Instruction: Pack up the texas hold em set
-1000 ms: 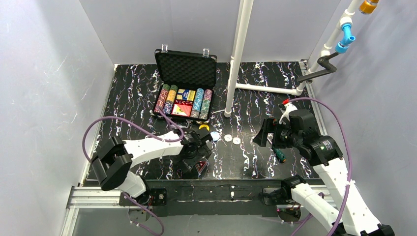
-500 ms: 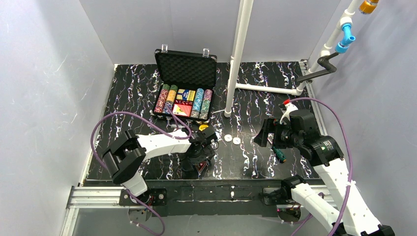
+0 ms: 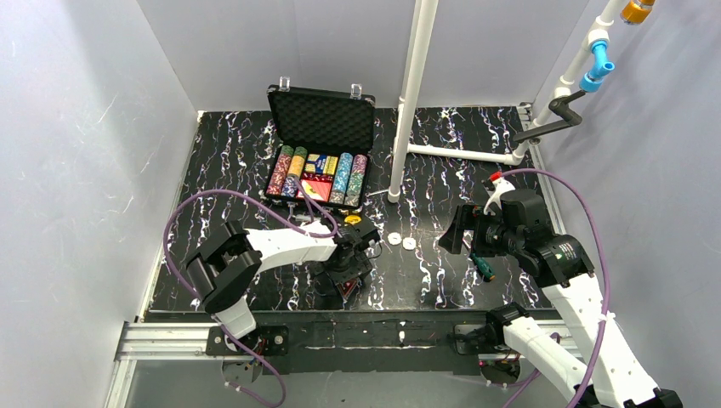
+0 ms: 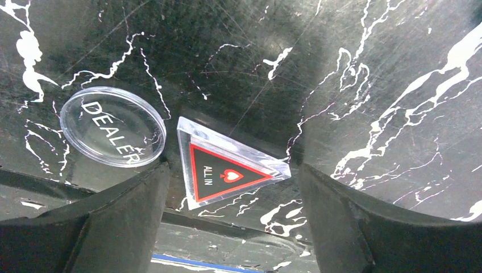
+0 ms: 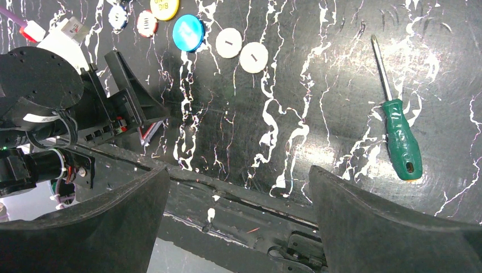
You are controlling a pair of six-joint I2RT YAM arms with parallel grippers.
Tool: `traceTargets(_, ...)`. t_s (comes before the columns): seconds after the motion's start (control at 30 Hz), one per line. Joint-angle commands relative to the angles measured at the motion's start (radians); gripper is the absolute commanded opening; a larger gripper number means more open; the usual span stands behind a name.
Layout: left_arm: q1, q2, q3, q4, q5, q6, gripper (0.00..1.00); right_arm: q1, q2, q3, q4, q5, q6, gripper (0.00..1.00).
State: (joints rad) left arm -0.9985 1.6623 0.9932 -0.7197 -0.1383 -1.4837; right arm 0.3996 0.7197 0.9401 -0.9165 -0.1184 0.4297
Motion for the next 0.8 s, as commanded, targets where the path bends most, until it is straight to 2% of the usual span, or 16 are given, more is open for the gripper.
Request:
traceTargets(0.0,-0.027,0.038,0.022,-0.029,-0.005,0.006,0.83,0.004,-0.008,0.007,0.034,-0.01,-0.009,1.0)
traceTargets(0.23,-0.04,0.049,0.017,-0.041,-0.022,-0.015,0.76,0.003,-0.013,-0.004,0.036,-0.013,-0.004,1.0)
traceTargets(0.57,-0.041,0.01,0.106,-0.095,-0.114,0.088,0.46,0.004,-0.021,0.013,0.023,0.003,-0.006,1.0)
traceTargets(0.6,-0.04,-0.001,0.126,-0.1,-0.121,0.105,0.44,0.004,-0.025,0.015,0.021,0.005,-0.006,0.97)
traceTargets(0.77,-0.035,-0.079,0.196,-0.125,-0.188,0.178,0.41,0.004,-0.033,0.017,0.02,0.018,-0.008,0.96)
